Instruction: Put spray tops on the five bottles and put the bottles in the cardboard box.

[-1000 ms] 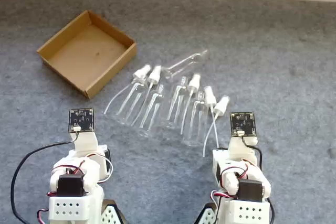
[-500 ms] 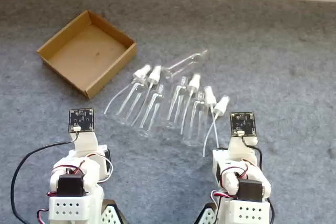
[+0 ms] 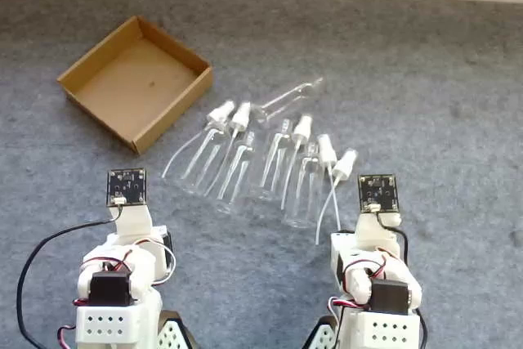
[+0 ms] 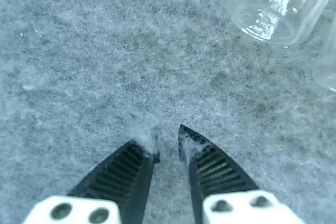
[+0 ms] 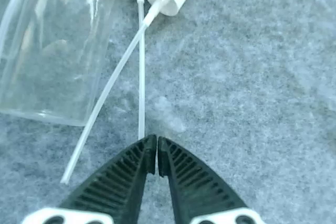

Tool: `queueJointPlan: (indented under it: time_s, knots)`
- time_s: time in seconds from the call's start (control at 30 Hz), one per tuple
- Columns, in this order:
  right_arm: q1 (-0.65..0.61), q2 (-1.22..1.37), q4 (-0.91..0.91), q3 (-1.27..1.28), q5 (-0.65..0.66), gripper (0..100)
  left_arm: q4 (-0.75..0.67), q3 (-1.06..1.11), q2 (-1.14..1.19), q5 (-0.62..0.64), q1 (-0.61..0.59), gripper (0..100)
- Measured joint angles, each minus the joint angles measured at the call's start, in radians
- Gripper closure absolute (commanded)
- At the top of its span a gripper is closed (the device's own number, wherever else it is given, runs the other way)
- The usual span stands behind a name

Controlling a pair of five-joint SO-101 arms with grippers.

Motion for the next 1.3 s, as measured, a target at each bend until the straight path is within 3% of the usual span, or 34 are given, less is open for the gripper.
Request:
queueJointPlan:
  time_s: [0.43, 0.7, 0.87, 1.03, 1.13, 1.3]
  knots:
    - [0.000, 0.000, 0.000, 0.000, 0.000, 99.3, -0.008, 0.000, 0.000, 0.000, 0.028, 100]
    - [0.000, 0.000, 0.000, 0.000, 0.000, 99.3, -0.321, 0.000, 0.000, 0.000, 0.011, 100]
    - [0.000, 0.000, 0.000, 0.000, 0.000, 99.3, -0.473, 0.000, 0.000, 0.000, -0.114, 100]
    - [0.000, 0.000, 0.000, 0.000, 0.000, 99.3, -0.601, 0.000, 0.000, 0.000, -0.318, 100]
    - [0.000, 0.000, 0.000, 0.000, 0.000, 99.3, -0.615, 0.000, 0.000, -0.006, -0.460, 100]
    - [0.000, 0.000, 0.000, 0.000, 0.000, 99.3, -0.560, 0.000, 0.000, -0.190, -0.664, 100]
